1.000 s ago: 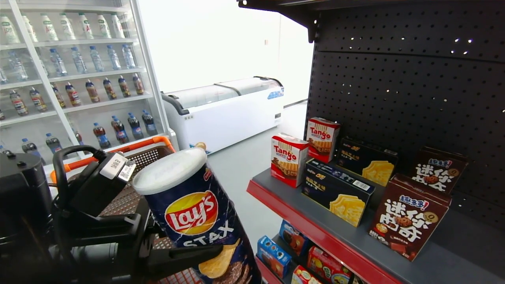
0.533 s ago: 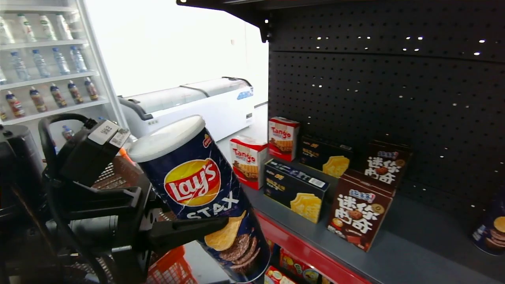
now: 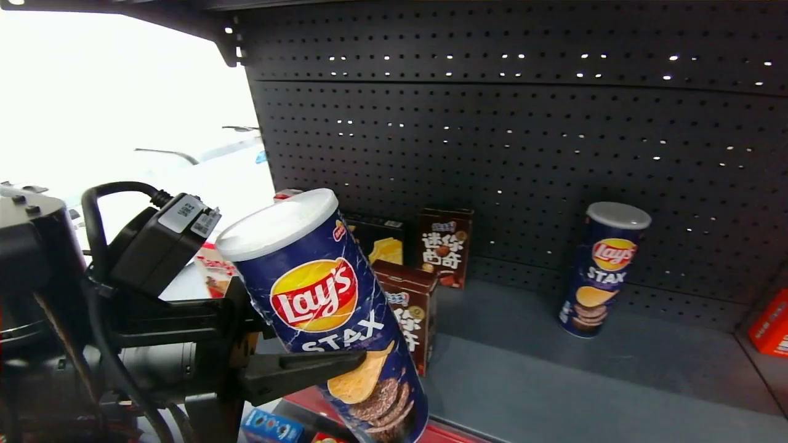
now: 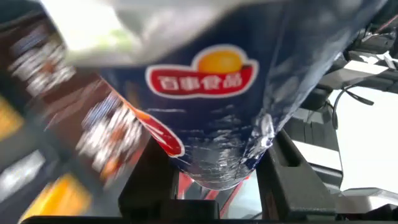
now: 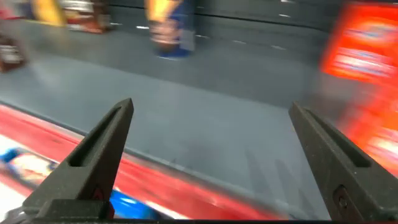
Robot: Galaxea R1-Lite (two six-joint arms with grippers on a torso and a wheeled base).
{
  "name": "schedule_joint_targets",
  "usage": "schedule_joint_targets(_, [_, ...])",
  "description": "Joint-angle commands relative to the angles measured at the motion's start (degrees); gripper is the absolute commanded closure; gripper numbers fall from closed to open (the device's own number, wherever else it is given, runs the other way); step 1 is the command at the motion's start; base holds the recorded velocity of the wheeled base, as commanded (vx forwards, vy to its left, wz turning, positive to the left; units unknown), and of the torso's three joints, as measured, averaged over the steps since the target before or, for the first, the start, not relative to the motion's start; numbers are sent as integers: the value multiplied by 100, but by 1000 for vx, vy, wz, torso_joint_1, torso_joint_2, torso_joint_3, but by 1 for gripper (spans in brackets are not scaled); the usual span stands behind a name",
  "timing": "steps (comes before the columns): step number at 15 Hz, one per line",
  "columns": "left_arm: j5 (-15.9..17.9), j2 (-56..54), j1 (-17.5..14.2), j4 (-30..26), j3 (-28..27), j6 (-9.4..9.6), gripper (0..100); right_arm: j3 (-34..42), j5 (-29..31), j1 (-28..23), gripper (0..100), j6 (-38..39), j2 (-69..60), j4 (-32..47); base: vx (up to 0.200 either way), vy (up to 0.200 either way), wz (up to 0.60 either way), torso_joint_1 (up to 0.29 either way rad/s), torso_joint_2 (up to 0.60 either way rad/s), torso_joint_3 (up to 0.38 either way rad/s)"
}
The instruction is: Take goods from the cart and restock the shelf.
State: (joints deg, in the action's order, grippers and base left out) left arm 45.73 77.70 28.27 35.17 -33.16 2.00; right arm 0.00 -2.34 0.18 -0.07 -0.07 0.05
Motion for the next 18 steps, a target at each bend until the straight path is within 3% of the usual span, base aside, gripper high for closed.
schedule_joint_targets(1, [-2, 8, 12, -1, 2, 2, 100, 0, -3, -1, 0, -1, 7, 4, 0, 0, -600, 2, 2, 2])
schedule_joint_targets(7, [-11, 17, -23, 7, 2, 2, 100, 0, -3, -1, 0, -1, 7, -5, 0, 0, -600, 3, 4, 2])
schedule_joint_targets(14, [-38, 17, -76, 7, 2, 2, 100, 0, -3, -1, 0, 7, 7, 4, 0, 0, 0, 0, 0, 0])
schedule_joint_targets(16, [-55, 17, -234, 7, 11, 2, 100, 0, -3, -1, 0, 7, 7, 4, 0, 0, 0, 0, 0, 0])
schedule_joint_targets(18, [-205, 8, -682, -1, 29, 125, 100, 0, -3, -1, 0, 7, 7, 4, 0, 0, 0, 0, 0, 0])
